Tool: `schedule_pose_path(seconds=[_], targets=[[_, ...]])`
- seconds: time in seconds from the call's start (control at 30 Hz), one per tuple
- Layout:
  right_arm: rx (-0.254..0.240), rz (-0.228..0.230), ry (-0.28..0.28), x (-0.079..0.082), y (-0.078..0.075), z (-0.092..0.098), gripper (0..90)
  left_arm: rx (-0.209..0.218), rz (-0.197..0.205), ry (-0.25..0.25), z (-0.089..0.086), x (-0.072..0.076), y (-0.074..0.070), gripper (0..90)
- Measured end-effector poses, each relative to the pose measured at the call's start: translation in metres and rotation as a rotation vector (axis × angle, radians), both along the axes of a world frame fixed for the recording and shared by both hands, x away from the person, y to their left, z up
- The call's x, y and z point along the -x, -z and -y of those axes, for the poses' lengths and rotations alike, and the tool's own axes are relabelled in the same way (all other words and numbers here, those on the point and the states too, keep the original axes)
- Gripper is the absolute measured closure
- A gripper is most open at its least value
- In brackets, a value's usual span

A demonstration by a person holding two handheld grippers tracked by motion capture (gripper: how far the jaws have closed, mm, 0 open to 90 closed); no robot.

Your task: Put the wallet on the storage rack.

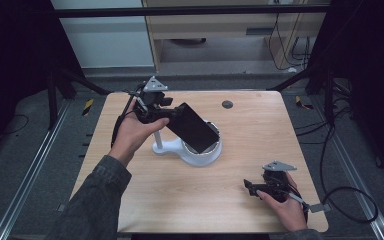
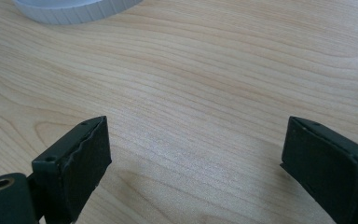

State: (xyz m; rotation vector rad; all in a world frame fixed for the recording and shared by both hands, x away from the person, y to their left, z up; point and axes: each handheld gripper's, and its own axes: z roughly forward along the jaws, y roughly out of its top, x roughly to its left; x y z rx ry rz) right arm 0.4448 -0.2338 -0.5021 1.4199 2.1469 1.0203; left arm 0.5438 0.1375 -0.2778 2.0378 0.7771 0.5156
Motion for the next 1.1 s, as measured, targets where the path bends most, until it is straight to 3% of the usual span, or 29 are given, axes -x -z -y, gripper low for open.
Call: schedule_pose_path(seconds=[0.13,0.23,0.27,0.37,0.43,0.6,0.8,1.1], targets=[[-0.001,0.001,0.002,0.0,0.0,0.001,8.0,0.002,0.01,0.03,-0.002,0.016,0.001,44.5],[0.0,-0.001,0.0,0.001,0.0,0.0,7.8,-0.019,0.016,0.053,0.0,0.029,0.004,39.5],[0.002,-0.004,-0.002,0.001,0.0,-0.001,7.6,-0.014,0.01,0.072,0.002,0.037,0.007,35.3],[0.002,-0.009,-0.002,0.001,0.001,-0.001,7.3,-0.03,0.009,0.091,0.004,0.045,0.011,29.9],[0.007,-0.008,-0.002,0.0,0.001,-0.001,6.5,-0.041,0.005,0.104,0.007,0.055,0.019,22.1],[0.016,-0.005,0.01,0.0,0.002,0.0,4.9,-0.055,-0.021,0.125,0.009,0.066,0.041,15.1],[0.022,-0.003,0.014,0.0,0.002,0.0,4.6,-0.054,-0.044,0.151,0.01,0.079,0.065,11.7],[0.039,0.002,-0.001,0.0,0.003,-0.002,4.6,-0.06,-0.093,0.151,0.002,0.092,0.114,9.1]])
